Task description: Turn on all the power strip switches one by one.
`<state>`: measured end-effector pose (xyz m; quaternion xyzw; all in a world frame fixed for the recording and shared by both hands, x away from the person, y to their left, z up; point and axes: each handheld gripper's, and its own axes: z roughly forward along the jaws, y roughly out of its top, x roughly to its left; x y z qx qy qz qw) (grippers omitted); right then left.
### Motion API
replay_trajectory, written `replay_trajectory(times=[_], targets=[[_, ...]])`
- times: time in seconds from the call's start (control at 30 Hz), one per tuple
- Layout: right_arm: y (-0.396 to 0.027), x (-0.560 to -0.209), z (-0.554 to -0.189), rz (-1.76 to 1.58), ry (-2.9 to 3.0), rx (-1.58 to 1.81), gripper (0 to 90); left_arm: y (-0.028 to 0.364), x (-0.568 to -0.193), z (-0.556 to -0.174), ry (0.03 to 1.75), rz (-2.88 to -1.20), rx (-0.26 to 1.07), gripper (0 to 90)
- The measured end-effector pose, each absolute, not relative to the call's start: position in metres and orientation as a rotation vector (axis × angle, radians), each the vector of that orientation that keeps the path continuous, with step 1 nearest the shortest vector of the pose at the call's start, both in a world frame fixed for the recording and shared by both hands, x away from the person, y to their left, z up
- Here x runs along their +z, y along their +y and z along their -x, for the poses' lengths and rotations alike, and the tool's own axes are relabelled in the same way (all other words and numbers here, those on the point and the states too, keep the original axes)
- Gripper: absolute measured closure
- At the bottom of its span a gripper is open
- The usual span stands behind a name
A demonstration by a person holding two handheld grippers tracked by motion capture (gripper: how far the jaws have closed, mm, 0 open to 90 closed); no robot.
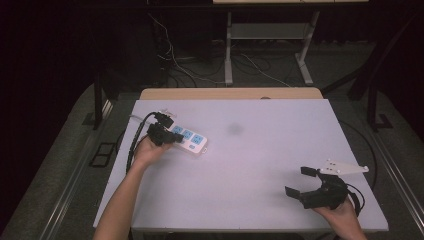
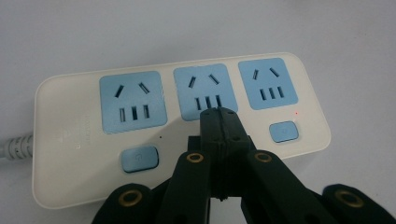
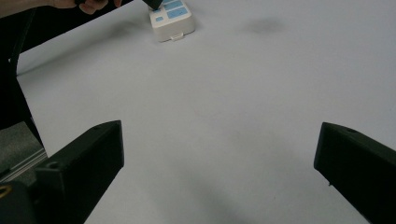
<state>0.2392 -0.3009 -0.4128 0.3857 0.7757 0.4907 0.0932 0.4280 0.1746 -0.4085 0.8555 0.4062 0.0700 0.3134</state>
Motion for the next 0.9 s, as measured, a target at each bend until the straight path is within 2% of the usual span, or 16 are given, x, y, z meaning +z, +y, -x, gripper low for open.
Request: replay_trajectory(times=[0.47, 0.9], targets=[[-0.3011, -0.4121, -0.2388, -1.139, 2.303, 1.458, 1.6, 0.1661, -0.408, -0.4244, 1.093, -2.277, 0.227, 90.0], [-0.3008, -0.4125, -0.2391, -1.145, 2.302, 1.453, 1.6, 0.1682, -0.407, -0.4264, 1.103, -2.26, 0.205, 89.8]])
